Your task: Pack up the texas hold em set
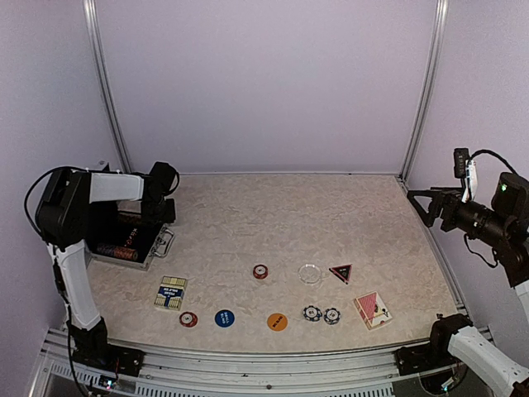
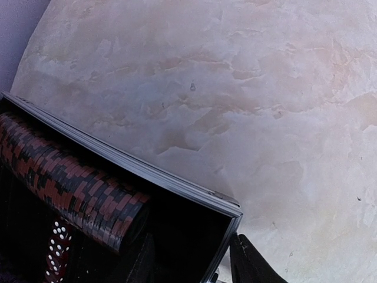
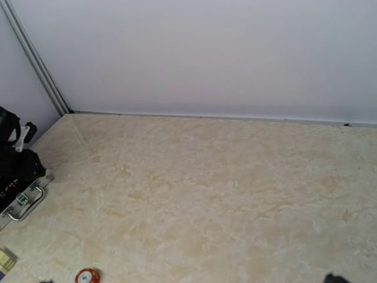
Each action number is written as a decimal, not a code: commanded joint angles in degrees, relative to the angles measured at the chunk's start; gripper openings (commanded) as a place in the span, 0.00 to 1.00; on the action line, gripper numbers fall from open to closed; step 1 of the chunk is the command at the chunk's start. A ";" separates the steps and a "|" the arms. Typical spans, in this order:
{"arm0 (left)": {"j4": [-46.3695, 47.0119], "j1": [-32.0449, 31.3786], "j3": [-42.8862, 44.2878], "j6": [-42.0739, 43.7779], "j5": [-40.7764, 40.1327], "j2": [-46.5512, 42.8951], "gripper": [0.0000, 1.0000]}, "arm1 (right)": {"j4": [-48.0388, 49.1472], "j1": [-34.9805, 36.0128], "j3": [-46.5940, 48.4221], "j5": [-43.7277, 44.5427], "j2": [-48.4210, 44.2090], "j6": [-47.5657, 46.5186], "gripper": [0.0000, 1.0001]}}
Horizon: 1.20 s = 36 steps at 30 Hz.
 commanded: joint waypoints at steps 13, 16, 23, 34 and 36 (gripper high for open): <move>1.43 1.06 1.20 0.43 1.87 3.83 0.43 | 0.40 0.67 -1.29 -0.30 -0.46 0.32 0.99; 1.98 1.11 0.73 0.52 1.94 3.60 0.37 | 0.49 0.62 -1.46 -0.22 -0.56 0.30 0.99; 2.54 0.75 0.45 0.70 2.55 3.07 0.32 | 0.56 0.64 -1.58 -0.49 -0.61 0.40 0.99; 2.40 -2.10 2.09 1.65 1.98 3.72 0.25 | 0.66 0.64 -1.68 -0.73 -0.64 0.48 0.99; 2.32 -3.04 2.71 1.74 1.59 3.95 0.25 | 0.60 0.62 -1.68 -0.76 -0.70 0.50 0.99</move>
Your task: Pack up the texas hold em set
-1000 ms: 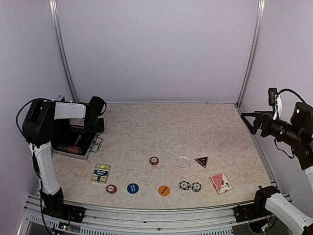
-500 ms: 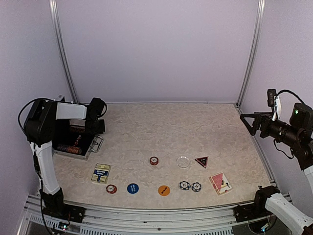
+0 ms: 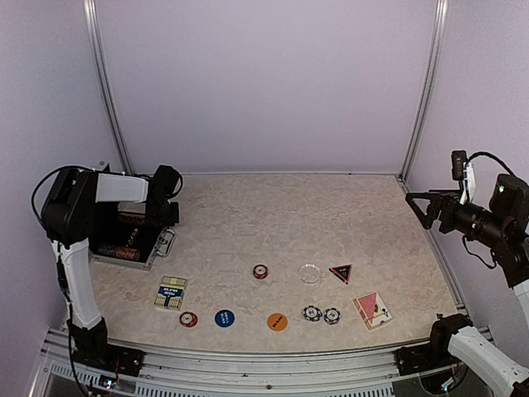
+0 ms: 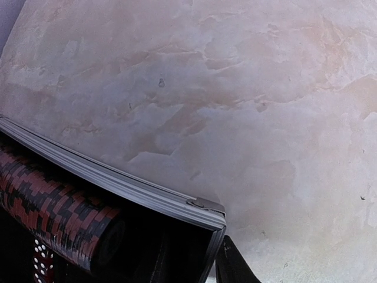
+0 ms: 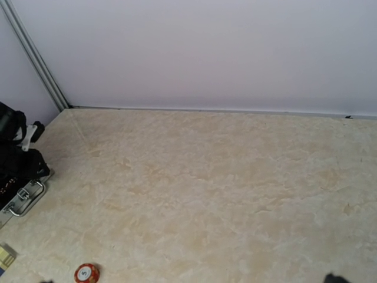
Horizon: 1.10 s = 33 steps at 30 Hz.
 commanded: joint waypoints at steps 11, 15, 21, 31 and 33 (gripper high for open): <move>-0.84 -7.43 7.70 -1.52 -0.73 4.68 0.25 | 0.41 0.62 -0.85 -0.27 -1.14 0.28 0.99; -1.60 -8.98 10.74 -2.06 -0.75 6.70 0.25 | 0.40 0.58 -0.96 -0.33 -1.16 0.31 0.99; -3.25 -11.60 15.96 -2.73 -0.81 10.19 0.25 | 0.32 0.66 -0.97 -0.12 -1.22 0.16 0.99; -5.96 -14.53 24.17 -2.91 -1.22 15.32 0.25 | -0.05 0.57 -0.92 0.48 -1.25 -0.07 0.99; -6.29 -15.05 25.64 -3.00 -1.11 16.06 0.25 | 0.04 0.61 -0.98 0.46 -1.10 -0.11 0.99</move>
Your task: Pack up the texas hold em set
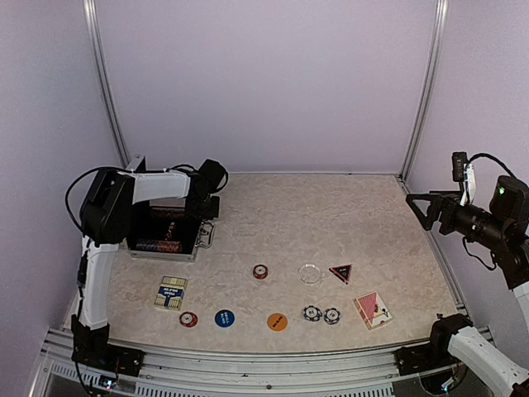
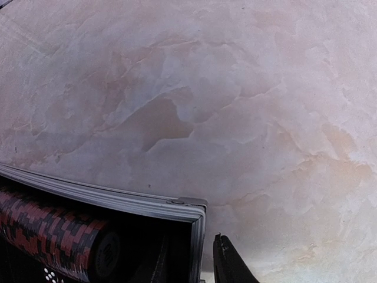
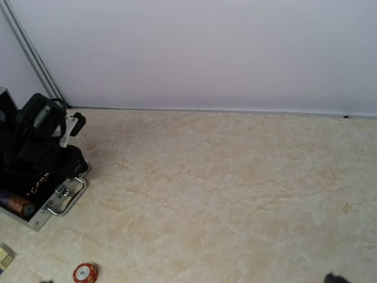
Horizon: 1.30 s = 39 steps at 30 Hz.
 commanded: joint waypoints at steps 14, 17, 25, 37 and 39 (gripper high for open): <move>-1.39 -6.69 15.57 -1.98 4.30 7.93 0.26 | 0.12 0.67 -0.24 0.41 0.78 -0.06 0.99; -1.35 -7.30 16.74 -2.45 5.05 8.81 0.26 | -0.14 0.65 -0.15 0.56 0.80 -0.09 0.99; 0.91 -9.69 16.75 -3.23 6.66 8.95 0.28 | -0.03 0.62 0.10 0.65 1.40 -0.05 0.99; 2.89 -12.47 16.49 -4.11 8.72 8.67 0.30 | 0.25 0.61 -0.06 0.53 1.90 0.13 0.99; 3.33 -12.97 16.47 -4.10 9.08 8.70 0.31 | -0.03 0.63 -0.06 0.86 1.86 0.02 0.99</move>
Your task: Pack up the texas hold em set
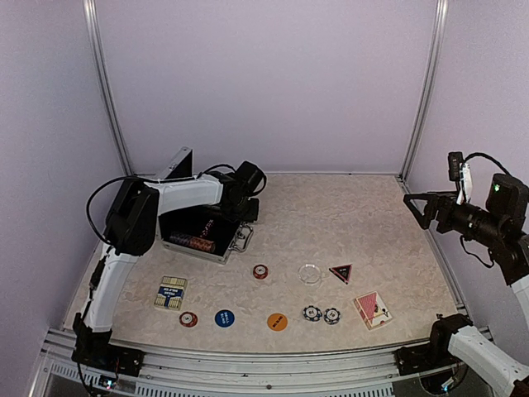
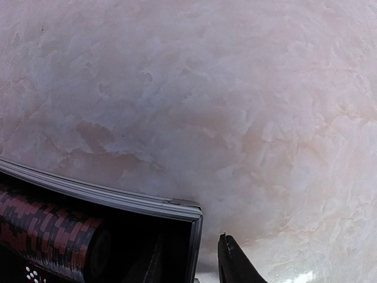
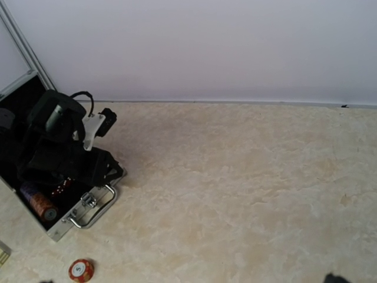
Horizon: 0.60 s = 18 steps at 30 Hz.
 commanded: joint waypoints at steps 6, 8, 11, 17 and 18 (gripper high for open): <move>6.04 -3.45 1.91 -1.48 5.00 -0.37 0.33 | -0.29 0.63 -0.06 0.66 -0.28 0.30 0.99; 6.52 -3.74 1.91 -1.59 5.16 -0.66 0.34 | -0.41 0.66 -0.06 0.66 -0.41 0.39 0.99; 6.79 -4.03 1.93 -1.60 4.78 -1.15 0.35 | -0.61 0.66 0.10 0.60 -0.51 0.39 0.99; 6.60 -4.04 1.97 -0.67 1.26 -3.23 0.43 | -1.13 0.63 -0.28 0.85 -1.23 0.12 0.99; 6.44 -4.04 1.93 -0.52 0.69 -3.59 0.45 | -1.11 0.68 -0.43 0.84 -1.24 0.09 0.99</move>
